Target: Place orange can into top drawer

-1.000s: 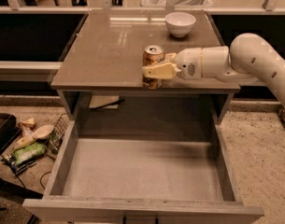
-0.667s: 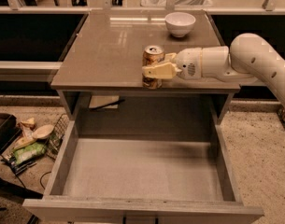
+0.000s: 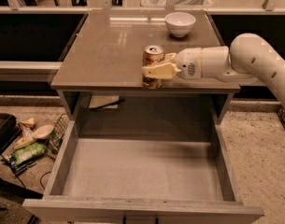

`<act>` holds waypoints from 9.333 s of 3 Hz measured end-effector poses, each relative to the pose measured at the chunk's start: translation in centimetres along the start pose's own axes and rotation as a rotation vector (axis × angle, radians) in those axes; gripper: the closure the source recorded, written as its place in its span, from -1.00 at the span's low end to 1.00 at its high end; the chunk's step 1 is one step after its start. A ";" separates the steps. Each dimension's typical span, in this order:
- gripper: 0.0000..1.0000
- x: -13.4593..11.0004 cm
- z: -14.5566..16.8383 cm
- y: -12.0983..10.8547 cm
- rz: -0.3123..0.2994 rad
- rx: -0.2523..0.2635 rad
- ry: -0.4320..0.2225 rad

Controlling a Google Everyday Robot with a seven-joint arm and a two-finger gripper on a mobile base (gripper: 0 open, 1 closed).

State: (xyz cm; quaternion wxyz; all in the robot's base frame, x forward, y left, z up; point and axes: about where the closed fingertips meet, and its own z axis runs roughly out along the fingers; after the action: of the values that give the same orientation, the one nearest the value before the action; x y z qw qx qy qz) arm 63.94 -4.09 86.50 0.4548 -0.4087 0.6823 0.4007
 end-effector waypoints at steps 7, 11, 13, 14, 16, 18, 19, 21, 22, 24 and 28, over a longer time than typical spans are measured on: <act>0.45 -3.5 0.5 -1.3 -0.055 -0.011 0.035; 1.00 -1.4 -8.8 14.4 -0.026 0.149 0.082; 1.00 8.1 -7.5 12.7 -0.012 0.153 0.031; 1.00 8.7 -7.4 12.4 -0.004 0.146 0.024; 1.00 12.9 -1.9 14.9 -0.019 0.087 0.059; 1.00 17.6 7.1 14.9 0.004 0.145 0.053; 1.00 18.9 9.5 14.3 0.023 0.153 0.039; 0.65 20.8 11.5 14.3 0.056 0.134 -0.043; 0.19 20.8 11.6 14.4 0.055 0.131 -0.044; -0.74 20.7 11.9 14.5 0.054 0.126 -0.044; -1.00 15.5 10.9 12.5 0.058 0.077 0.038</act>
Offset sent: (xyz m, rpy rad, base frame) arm 0.0000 0.0000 0.0005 0.0000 0.0000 0.0001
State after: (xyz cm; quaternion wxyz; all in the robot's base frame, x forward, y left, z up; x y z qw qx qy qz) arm 51.64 7.22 71.10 0.4456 -0.3783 0.7173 0.3792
